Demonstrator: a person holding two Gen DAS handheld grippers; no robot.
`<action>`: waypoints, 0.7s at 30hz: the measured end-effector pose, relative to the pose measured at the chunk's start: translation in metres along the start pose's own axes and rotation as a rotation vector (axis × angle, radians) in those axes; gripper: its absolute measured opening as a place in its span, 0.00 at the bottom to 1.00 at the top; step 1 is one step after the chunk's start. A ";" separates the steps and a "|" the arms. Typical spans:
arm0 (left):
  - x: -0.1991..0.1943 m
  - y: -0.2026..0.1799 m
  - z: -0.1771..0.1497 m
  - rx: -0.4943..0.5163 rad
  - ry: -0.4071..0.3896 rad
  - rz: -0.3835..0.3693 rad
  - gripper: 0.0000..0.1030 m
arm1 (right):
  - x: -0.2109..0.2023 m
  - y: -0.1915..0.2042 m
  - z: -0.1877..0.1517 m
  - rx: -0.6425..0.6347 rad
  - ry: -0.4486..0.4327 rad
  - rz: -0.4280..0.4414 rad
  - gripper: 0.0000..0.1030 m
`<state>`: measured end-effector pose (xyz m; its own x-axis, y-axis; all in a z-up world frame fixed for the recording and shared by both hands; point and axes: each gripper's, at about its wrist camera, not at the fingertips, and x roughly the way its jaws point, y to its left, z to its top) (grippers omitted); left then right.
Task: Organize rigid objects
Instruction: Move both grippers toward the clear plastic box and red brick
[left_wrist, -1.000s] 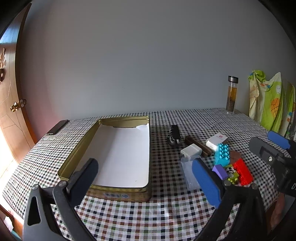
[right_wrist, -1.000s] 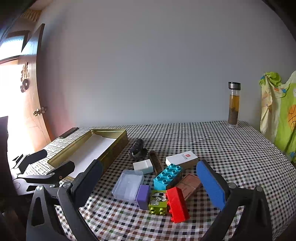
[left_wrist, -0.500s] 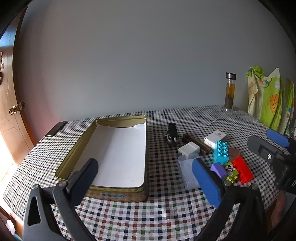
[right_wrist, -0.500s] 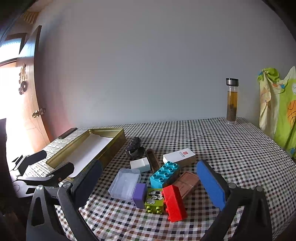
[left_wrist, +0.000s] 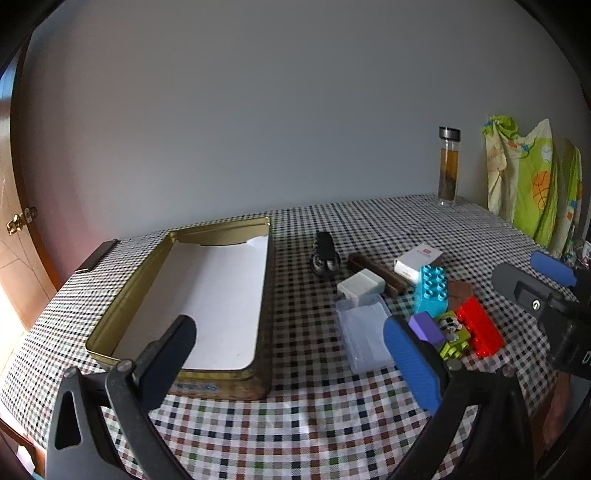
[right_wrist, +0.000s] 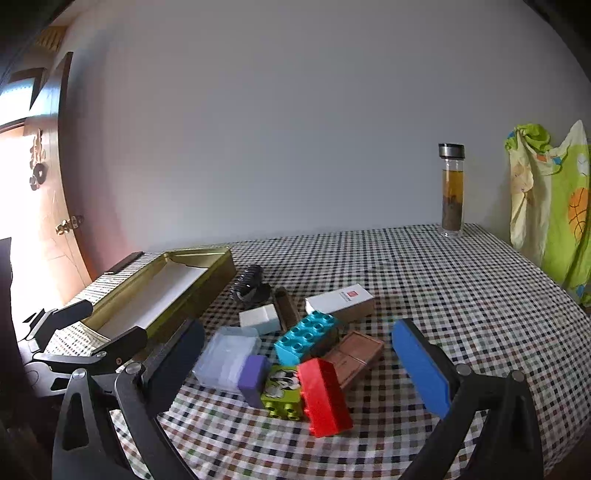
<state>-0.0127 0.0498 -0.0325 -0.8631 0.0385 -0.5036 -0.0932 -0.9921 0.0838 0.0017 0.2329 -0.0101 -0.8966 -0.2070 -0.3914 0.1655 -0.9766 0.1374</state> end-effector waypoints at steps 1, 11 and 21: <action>0.001 -0.001 0.000 0.002 0.003 0.000 1.00 | 0.000 -0.003 -0.001 0.004 0.002 0.001 1.00; 0.010 -0.010 -0.005 0.021 0.019 0.002 1.00 | 0.006 -0.016 -0.010 0.019 0.025 -0.003 1.00; 0.026 -0.031 -0.015 0.079 0.053 -0.027 1.00 | 0.026 -0.030 -0.028 0.013 0.091 -0.055 0.99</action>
<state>-0.0250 0.0793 -0.0612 -0.8326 0.0568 -0.5509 -0.1569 -0.9782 0.1363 -0.0149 0.2557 -0.0495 -0.8632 -0.1585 -0.4793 0.1113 -0.9858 0.1256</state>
